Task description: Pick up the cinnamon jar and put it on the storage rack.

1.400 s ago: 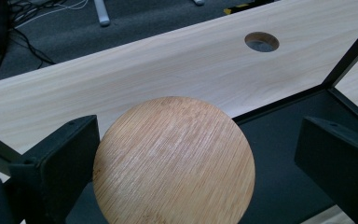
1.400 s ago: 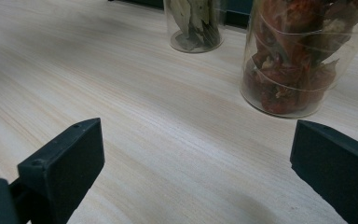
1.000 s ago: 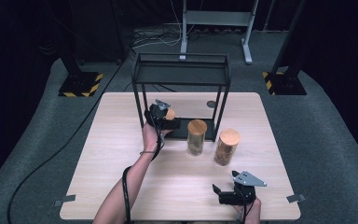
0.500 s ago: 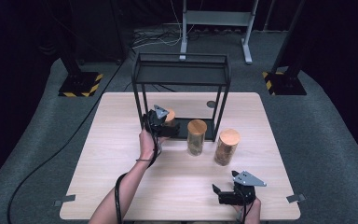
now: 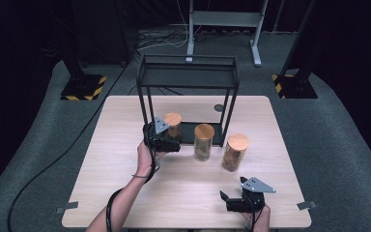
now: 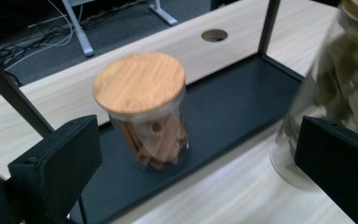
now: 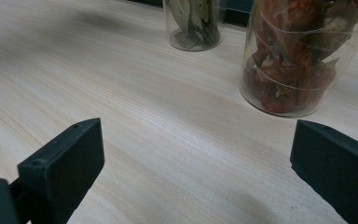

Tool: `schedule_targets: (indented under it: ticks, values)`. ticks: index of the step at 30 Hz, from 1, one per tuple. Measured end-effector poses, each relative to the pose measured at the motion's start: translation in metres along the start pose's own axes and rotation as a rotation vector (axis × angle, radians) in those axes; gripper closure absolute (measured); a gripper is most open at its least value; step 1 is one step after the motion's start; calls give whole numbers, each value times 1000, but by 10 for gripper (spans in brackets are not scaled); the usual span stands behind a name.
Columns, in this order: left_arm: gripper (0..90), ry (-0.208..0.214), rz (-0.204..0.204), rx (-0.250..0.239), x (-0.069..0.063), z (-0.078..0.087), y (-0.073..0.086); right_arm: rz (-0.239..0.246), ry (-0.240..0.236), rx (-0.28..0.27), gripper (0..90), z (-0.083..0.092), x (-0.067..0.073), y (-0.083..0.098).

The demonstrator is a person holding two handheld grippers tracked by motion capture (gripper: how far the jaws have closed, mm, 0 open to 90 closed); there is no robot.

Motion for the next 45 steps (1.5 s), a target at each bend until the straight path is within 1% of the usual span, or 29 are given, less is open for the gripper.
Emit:
schedule_targets:
  ticks: [7,15,18,23,24,26,27,28,32,35,36,38,42,44,45]
  values:
    - [0,26,-30,32,-5,12,20,0,0,0,23,0,0,0]
    - [0,55,-44,70,-12,27,47,0,2,2,22,0,0,0]
    - [0,69,-36,94,-13,32,59,0,0,5,23,0,0,0]
    - [0,80,-28,142,-13,40,81,0,1,5,22,0,0,0]
    - [0,81,-32,152,-12,42,86,-1,1,5,22,0,0,0]
    - [0,74,-30,166,-11,46,96,-1,0,6,22,0,0,0]
    - [0,77,-26,177,-10,47,101,-1,1,6,22,0,0,0]
    - [0,78,-18,189,-9,49,107,0,1,6,22,0,0,0]
    - [0,76,12,208,-4,56,121,-1,-2,8,22,-1,0,0]
    - [0,70,7,228,-3,61,132,-2,-1,9,22,-1,0,0]
    - [0,60,2,233,-2,63,135,-1,-1,9,22,-1,0,0]
    - [0,32,-20,248,1,67,142,-2,0,10,22,-1,0,0]
    - [0,24,-15,275,5,75,157,-2,0,12,22,-1,0,1]
    - [0,22,-5,284,7,78,163,-2,0,14,22,-1,0,1]
    - [0,21,1,281,9,80,165,-2,0,14,22,-1,0,1]
Point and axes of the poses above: each handheld gripper's, and its own axes: z roughly backward along the jaws, y roughly out of its underside, x roughly to its left, the point moved 9 cm from there along -z, roughly forward along the jaws, and after that the axes turned 5 degrees about -y, right-handed, at the moved point
